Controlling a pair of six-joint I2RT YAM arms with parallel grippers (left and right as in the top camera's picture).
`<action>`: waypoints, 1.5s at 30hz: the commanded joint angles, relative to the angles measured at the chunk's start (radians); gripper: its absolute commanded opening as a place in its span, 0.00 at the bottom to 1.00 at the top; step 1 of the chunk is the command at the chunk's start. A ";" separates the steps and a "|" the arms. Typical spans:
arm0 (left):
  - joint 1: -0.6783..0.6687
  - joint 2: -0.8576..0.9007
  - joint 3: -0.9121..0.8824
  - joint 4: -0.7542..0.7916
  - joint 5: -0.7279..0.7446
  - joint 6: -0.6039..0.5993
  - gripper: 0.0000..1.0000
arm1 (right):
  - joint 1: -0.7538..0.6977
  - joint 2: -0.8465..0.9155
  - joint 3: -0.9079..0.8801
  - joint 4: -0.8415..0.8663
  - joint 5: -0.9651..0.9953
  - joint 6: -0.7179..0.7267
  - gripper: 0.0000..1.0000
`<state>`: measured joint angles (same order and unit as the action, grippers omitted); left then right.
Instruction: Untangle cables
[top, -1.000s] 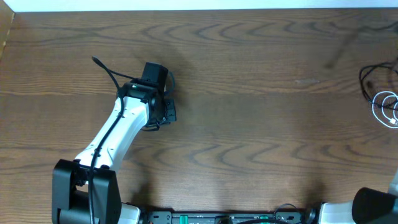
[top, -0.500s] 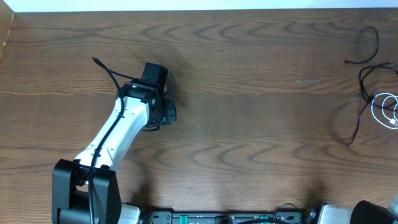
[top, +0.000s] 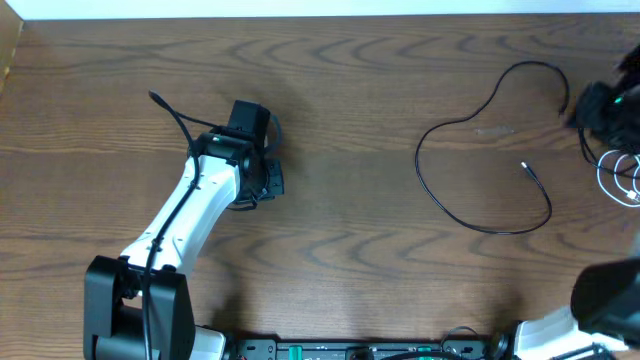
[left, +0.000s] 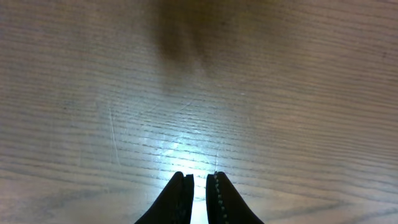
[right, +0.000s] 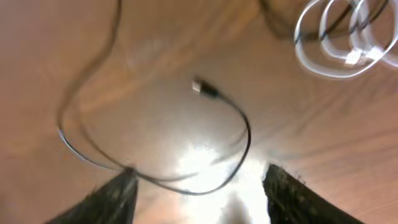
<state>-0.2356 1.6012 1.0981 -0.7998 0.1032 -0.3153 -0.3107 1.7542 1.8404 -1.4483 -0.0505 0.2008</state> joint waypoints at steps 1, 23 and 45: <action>0.006 0.000 0.005 -0.004 0.001 -0.005 0.14 | 0.017 0.067 -0.037 -0.055 0.051 0.037 0.67; 0.006 0.000 0.005 -0.011 0.002 -0.005 0.15 | -0.073 -0.055 -0.873 0.581 -0.057 0.254 0.02; 0.006 0.000 0.005 -0.007 0.020 -0.034 0.14 | -0.371 0.009 -0.206 0.907 0.135 0.065 0.01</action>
<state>-0.2356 1.6012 1.0981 -0.8043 0.1253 -0.3260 -0.6804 1.7348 1.6314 -0.5449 0.0856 0.2966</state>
